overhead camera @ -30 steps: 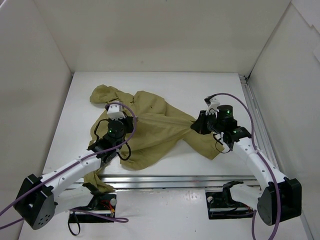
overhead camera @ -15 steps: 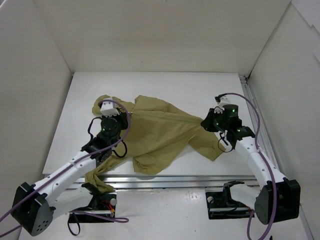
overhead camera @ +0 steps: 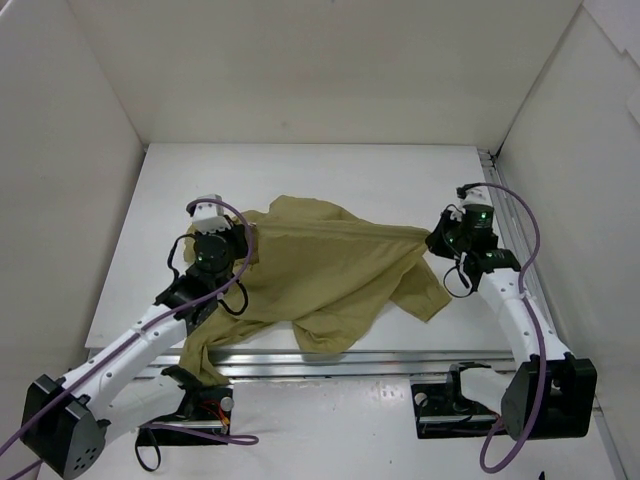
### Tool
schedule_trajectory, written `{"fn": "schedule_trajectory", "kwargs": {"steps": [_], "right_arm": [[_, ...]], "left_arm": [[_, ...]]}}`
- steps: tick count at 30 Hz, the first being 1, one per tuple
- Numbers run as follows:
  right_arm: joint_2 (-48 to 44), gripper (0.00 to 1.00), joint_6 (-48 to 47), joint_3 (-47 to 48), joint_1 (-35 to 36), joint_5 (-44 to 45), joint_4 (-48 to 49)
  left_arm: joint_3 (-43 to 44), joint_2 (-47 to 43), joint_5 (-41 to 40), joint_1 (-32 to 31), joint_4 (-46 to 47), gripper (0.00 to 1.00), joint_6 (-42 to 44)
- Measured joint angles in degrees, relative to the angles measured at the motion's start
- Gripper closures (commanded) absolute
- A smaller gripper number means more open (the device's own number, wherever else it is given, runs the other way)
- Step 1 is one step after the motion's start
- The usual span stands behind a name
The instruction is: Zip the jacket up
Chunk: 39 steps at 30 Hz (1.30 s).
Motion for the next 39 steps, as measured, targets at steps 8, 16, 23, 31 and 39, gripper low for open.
{"fn": "schedule_trajectory", "kwargs": {"steps": [8, 16, 23, 31, 39], "right_arm": [[0.0, 1.00, 0.5, 2.0, -3.7, 3.7, -0.4], [0.0, 1.00, 1.4, 4.3, -5.6, 6.6, -0.8], [0.0, 1.00, 2.2, 7.4, -7.6, 5.7, -1.6], [-1.2, 0.48, 1.2, 11.0, -9.7, 5.2, -2.0], [-8.1, 0.04, -1.3, 14.5, -10.2, -0.9, -4.5]], "left_arm": [[0.0, -1.9, 0.0, 1.4, -1.3, 1.00, 0.0], [0.9, -2.2, -0.2, 2.4, -2.0, 1.00, 0.0], [1.9, -2.3, 1.9, 3.6, -2.9, 1.00, 0.0], [7.5, -1.7, 3.0, 4.9, -5.4, 0.61, 3.0], [17.8, -3.6, 4.3, 3.2, -12.7, 0.11, 7.4]]}}
